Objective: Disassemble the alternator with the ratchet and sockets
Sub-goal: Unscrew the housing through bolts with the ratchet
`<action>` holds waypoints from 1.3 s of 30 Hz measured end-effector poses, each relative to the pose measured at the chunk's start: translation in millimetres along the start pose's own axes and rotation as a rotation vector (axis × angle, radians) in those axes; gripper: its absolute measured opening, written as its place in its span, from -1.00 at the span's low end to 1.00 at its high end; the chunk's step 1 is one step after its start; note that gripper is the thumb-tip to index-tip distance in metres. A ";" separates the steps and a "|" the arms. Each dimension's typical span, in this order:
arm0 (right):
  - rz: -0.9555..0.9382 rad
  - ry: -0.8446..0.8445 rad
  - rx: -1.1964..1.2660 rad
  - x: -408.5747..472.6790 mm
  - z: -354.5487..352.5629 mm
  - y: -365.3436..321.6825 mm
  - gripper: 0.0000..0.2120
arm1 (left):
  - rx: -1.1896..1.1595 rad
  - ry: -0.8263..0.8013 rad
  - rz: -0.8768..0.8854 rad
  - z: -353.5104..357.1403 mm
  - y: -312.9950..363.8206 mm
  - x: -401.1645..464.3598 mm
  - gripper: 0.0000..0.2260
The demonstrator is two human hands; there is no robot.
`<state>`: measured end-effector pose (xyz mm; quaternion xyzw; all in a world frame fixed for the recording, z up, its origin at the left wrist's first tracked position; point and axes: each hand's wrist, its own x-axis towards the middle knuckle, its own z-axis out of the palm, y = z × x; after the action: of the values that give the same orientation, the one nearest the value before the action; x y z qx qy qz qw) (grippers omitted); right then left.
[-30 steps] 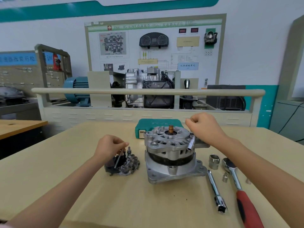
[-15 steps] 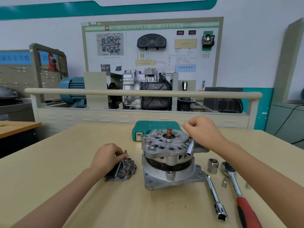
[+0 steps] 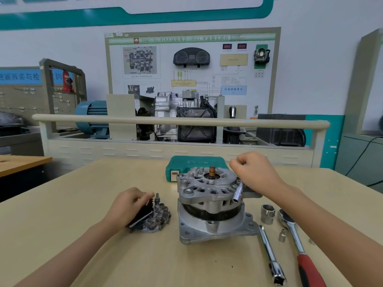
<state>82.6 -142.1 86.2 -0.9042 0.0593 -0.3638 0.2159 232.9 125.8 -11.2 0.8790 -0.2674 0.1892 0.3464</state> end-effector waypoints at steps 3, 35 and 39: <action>0.002 -0.005 -0.013 -0.1 0.6 0.1 -0.59 | -0.186 0.007 -0.044 -7.3 -2.7 -6.2 -0.78; 0.392 0.191 0.438 8.7 -16.5 15.7 -0.67 | -0.427 -0.067 0.105 -28.8 130.2 -18.0 -0.49; 0.372 0.225 0.399 12.3 -22.1 18.4 -0.65 | 0.159 -0.164 0.324 -9.4 173.4 -32.3 -0.29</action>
<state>77.4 -169.6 100.2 -0.7715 0.1748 -0.4203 0.4445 101.9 36.4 66.6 0.8616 -0.4169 0.1907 0.2177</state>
